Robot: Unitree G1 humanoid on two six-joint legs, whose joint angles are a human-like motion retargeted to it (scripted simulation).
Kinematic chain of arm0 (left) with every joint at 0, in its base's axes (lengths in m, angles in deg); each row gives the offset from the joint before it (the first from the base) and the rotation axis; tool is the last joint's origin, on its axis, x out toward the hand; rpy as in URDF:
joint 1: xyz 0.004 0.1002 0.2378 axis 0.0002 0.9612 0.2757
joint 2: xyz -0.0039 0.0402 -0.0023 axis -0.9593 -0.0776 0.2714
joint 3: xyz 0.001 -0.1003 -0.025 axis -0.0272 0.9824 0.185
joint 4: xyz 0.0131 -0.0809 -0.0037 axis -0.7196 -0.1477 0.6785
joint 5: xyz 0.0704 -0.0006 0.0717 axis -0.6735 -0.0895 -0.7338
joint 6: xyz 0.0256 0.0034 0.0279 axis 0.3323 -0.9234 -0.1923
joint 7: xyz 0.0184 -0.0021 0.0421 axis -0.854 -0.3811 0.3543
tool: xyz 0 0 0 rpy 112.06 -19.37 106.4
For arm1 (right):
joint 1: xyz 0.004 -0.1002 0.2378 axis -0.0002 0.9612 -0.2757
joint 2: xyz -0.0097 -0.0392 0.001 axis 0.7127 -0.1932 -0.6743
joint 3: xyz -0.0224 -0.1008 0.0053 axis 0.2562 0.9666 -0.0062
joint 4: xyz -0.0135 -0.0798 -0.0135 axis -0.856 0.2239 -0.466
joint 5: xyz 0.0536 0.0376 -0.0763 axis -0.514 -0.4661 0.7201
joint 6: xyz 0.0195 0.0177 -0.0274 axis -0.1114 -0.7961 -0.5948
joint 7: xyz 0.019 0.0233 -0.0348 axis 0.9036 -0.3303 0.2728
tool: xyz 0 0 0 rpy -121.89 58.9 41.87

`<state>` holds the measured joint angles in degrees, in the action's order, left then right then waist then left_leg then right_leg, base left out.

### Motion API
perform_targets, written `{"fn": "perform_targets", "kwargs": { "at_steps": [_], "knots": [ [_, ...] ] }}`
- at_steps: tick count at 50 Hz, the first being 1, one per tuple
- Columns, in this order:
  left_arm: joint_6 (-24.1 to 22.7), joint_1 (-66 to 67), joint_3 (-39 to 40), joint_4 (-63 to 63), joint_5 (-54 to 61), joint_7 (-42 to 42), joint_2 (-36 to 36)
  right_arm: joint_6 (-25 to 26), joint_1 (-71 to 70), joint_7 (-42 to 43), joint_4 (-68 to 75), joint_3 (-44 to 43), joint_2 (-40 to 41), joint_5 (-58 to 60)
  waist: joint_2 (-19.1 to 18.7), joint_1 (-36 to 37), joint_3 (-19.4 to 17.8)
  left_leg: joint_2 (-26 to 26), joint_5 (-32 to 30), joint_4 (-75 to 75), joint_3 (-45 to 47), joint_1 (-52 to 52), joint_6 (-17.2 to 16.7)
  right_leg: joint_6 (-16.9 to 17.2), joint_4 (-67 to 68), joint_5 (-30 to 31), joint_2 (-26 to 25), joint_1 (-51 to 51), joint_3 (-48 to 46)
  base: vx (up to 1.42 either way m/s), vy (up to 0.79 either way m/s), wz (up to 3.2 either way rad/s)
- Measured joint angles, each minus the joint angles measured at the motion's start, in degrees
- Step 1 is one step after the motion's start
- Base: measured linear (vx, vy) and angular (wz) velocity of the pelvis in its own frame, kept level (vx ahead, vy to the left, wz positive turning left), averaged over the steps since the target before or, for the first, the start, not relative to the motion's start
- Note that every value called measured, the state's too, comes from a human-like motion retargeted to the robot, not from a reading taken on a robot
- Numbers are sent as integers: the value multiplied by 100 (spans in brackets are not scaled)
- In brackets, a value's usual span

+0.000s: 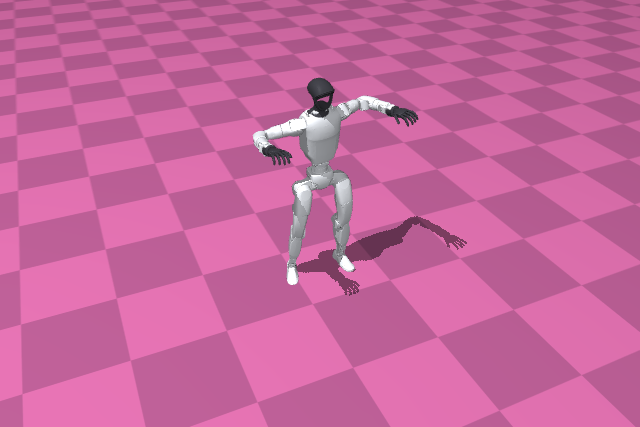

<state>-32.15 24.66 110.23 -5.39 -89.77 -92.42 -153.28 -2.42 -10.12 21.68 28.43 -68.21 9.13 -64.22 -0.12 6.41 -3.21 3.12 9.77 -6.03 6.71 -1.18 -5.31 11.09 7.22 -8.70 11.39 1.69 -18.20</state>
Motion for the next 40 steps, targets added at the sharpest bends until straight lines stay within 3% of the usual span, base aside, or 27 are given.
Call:
{"fn": "perform_targets", "kwargs": {
  "at_steps": [5, 15, 40],
  "knots": [
    [-44, -454, 121, 578, 227, 146, -346, 4, -1, -193, -445, -464, -299, 74, 42, -18, 13, 8, -115, 142, -143, 41, -32, -66, -6, 34, -23, 54, -134, -3, -2, 27],
    [-71, -365, 496, 1482, 505, 380, -374, -56, 265, -566, -1174, -739, -360, -86, 226, 306, -1, 83, -65, 35, 91, 150, 32, -63, -6, 46, -86, 64, 97, -2, -2, -23],
    [-23, 214, 1118, 1441, 609, 515, -305, -69, 716, -932, -1356, -1090, -7, -370, 333, 121, -64, 54, 70, 44, 194, 348, 34, -29, 37, 99, -49, 157, 208, 0, 0, 0]
  ]
}}
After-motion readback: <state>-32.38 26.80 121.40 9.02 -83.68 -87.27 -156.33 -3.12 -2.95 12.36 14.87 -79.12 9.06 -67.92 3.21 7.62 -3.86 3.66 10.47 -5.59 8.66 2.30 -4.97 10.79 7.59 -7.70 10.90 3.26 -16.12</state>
